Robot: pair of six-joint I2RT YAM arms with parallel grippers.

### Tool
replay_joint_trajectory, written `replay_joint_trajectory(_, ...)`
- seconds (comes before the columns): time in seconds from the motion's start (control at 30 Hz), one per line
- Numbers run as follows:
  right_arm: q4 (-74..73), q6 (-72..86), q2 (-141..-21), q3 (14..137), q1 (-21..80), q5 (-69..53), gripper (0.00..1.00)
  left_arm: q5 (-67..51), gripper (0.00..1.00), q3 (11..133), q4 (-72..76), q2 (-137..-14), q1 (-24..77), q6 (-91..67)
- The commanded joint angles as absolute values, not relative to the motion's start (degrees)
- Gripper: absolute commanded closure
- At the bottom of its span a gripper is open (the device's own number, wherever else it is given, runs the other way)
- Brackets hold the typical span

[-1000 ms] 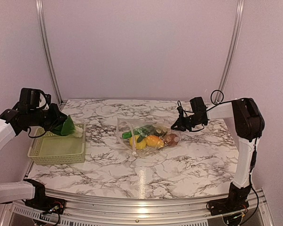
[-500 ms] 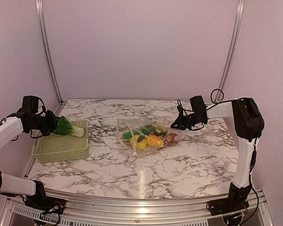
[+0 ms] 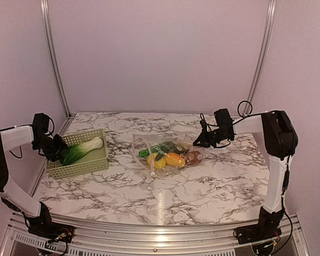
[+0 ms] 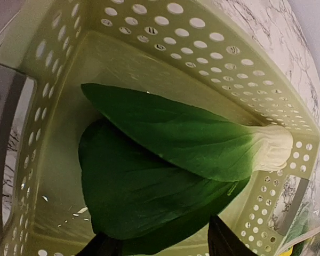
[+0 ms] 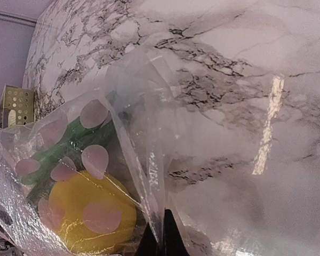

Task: Open the zip-top bag and remove the fake food

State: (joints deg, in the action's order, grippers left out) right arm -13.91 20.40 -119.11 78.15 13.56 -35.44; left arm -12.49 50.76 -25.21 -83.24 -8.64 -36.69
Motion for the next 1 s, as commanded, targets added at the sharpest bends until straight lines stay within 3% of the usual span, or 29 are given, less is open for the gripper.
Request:
replay_joint_trajectory(0.0, -15.4, 18.9, -120.2, 80.2, 12.9, -34.6, 1.00, -7.5, 0.38, 55.2, -29.3, -79.4, -9.0, -34.8)
replay_joint_trajectory(0.13, -15.2, 18.6, -120.0, 80.1, 12.9, -35.0, 1.00, -6.3, 0.28, 56.8, -30.0, -75.6, -9.0, -35.1)
replay_joint_trajectory(0.3, -15.1, 18.1, -120.1, 79.9, 12.9, -35.8, 1.00, -12.0, 0.23, 57.5, -26.1, -72.3, -6.3, -32.8)
replay_joint_trajectory(0.53, -14.3, 18.6, -119.4, 78.4, 13.0, -37.3, 1.00, -26.9, 0.36, 52.1, -5.6, -75.5, 10.2, -36.4)
replay_joint_trajectory(0.73, -13.6, 18.7, -118.5, 76.7, 13.4, -37.6, 1.00, -29.1, 0.54, 54.9, 5.0, -86.6, 23.2, -37.6)
replay_joint_trajectory(0.97, -14.0, 18.5, -119.2, 77.7, 14.1, -37.7, 1.00, -28.5, 0.58, 65.2, 2.2, -100.6, 30.1, -32.1)
